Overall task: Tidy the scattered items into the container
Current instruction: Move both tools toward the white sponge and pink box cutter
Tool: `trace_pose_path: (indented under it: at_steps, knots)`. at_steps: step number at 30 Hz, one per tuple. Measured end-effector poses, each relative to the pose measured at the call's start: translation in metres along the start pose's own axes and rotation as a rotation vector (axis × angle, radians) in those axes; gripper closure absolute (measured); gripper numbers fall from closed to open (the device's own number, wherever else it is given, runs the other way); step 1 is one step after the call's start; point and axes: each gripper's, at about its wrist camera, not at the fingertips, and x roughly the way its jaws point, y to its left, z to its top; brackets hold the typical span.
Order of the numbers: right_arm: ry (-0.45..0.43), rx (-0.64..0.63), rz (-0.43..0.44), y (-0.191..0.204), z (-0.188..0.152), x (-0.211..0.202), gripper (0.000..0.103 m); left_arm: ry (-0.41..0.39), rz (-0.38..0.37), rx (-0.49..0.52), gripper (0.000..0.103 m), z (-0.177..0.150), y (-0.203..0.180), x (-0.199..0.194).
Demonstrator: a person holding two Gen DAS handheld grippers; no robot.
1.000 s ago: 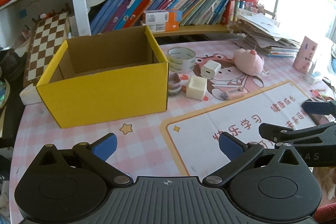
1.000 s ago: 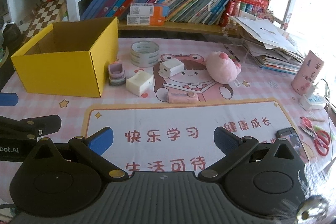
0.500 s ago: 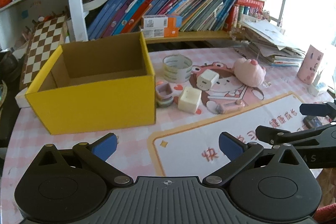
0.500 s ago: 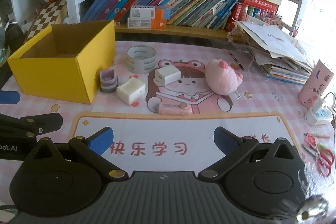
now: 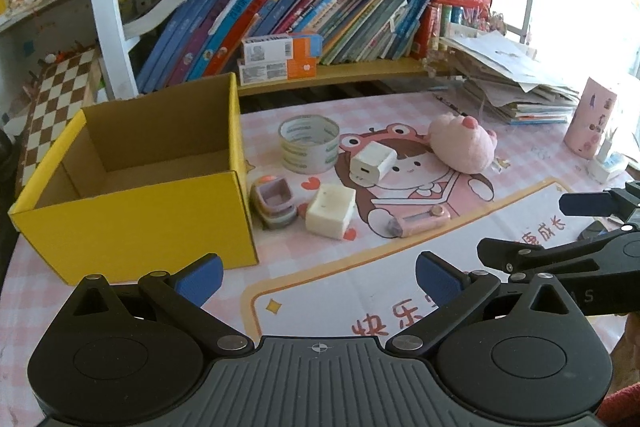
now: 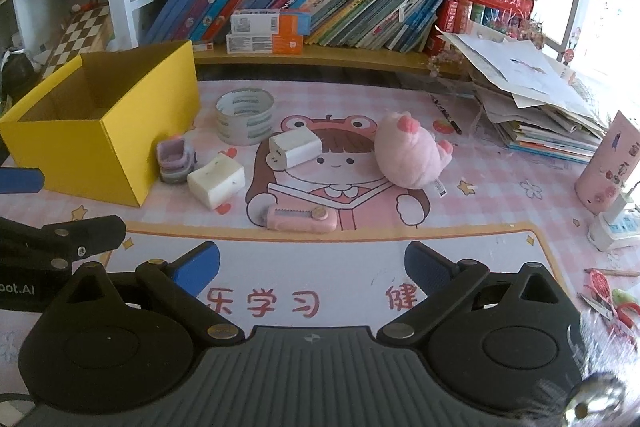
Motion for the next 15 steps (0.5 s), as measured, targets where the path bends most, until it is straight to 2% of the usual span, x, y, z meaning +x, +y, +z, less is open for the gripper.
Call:
trace_pose_path:
  at_steps: [3,5,12,15]
  knots:
    - [-0.014,-0.008,0.002,-0.005,0.0,0.006,0.003,0.012,-0.001,0.009,0.0,0.001,-0.005,0.006]
    - [-0.012,0.003,0.017,-0.009,0.0,0.01,0.008,0.013,0.0,0.022,0.001,0.001,-0.01,0.008]
    - [-0.007,0.028,0.056,-0.022,0.001,0.022,0.013,-0.004,0.011,0.052,0.001,0.005,-0.02,0.015]
    - [-0.014,0.039,0.061,-0.027,0.002,0.026,0.014,-0.005,0.011,0.048,0.006,0.008,-0.021,0.021]
